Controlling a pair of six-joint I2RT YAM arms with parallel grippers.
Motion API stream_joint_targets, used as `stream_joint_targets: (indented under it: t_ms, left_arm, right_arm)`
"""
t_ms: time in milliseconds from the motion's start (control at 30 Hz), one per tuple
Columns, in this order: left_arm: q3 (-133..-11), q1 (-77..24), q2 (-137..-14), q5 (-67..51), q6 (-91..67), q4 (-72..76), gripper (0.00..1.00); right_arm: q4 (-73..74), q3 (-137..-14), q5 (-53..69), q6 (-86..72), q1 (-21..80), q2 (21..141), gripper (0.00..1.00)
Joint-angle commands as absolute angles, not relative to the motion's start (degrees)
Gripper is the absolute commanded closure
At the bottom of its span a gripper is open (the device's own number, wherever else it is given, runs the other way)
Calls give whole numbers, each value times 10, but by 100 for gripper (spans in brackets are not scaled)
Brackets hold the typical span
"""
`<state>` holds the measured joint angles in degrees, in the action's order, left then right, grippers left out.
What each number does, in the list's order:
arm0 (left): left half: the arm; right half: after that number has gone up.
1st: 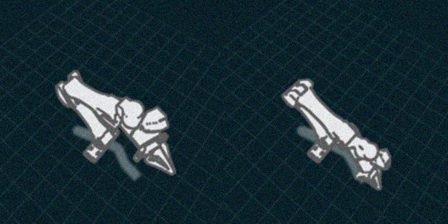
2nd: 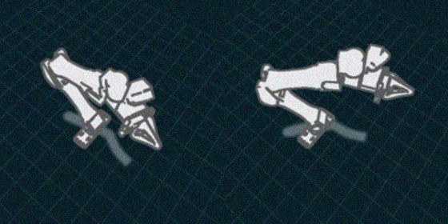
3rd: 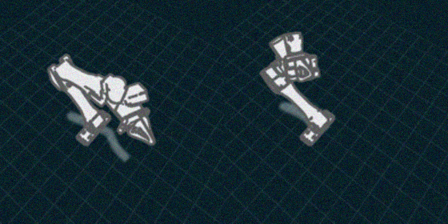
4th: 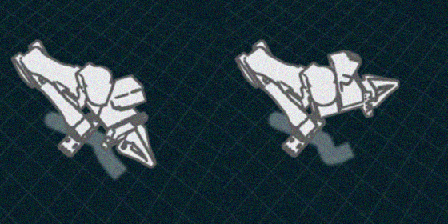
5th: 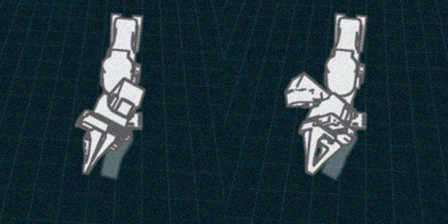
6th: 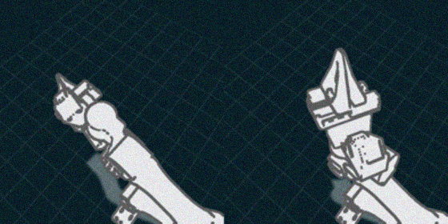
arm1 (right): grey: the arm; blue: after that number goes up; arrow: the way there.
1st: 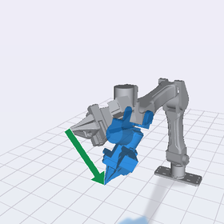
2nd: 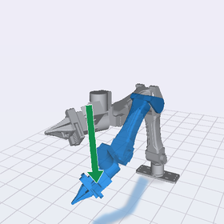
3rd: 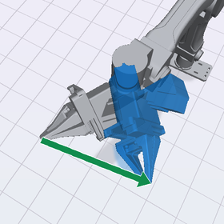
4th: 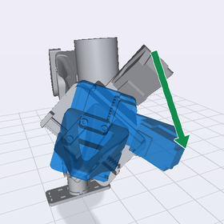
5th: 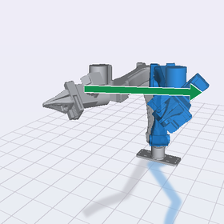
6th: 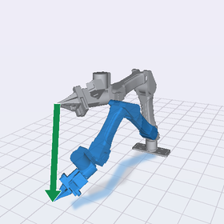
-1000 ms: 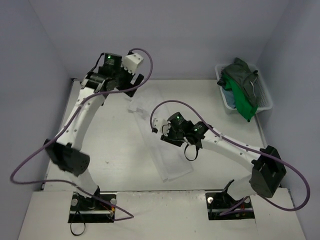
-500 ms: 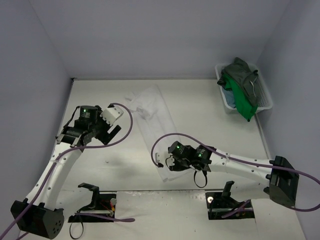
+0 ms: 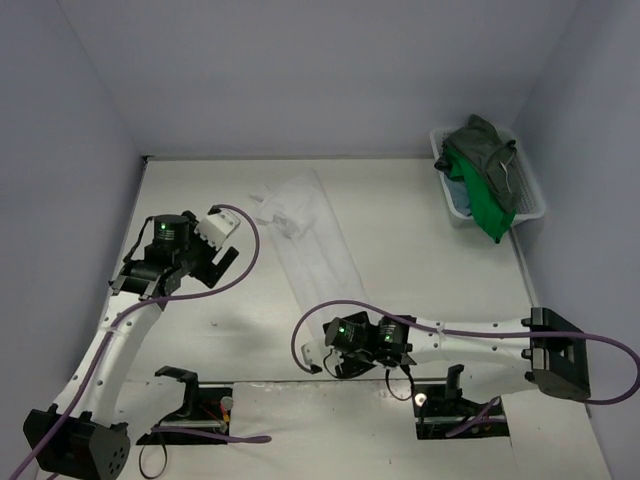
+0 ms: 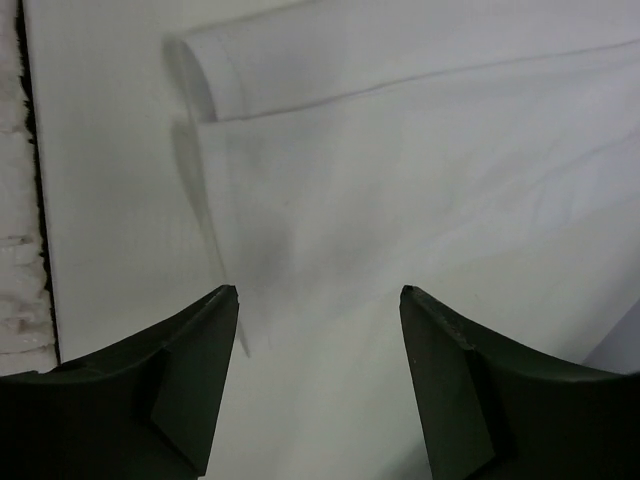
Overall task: Fold and stack the t-shirts
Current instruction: Fold the tshirt
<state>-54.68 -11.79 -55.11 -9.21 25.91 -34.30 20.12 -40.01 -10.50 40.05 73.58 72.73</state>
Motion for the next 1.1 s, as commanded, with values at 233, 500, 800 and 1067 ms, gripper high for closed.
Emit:
stream_joint_targets:
  t_ms: [233,500,800,1067]
  left_arm:
    - [-541,-101,-547,-118,235,-302,17]
    - [-539,-90,-543,-134,224,-296,17]
    - [-548,-87,-552,-140,216,-297,17]
    - [-547,-77,-555,-149,210,-298,17]
  right_arm:
    - [202,-413,-98,341,803,777,9]
    - [171,-400,-90,340,804,813,12]
    - [144,-393,-83,347,796,839,23]
    - [109,-382,-51,376,750,875,32]
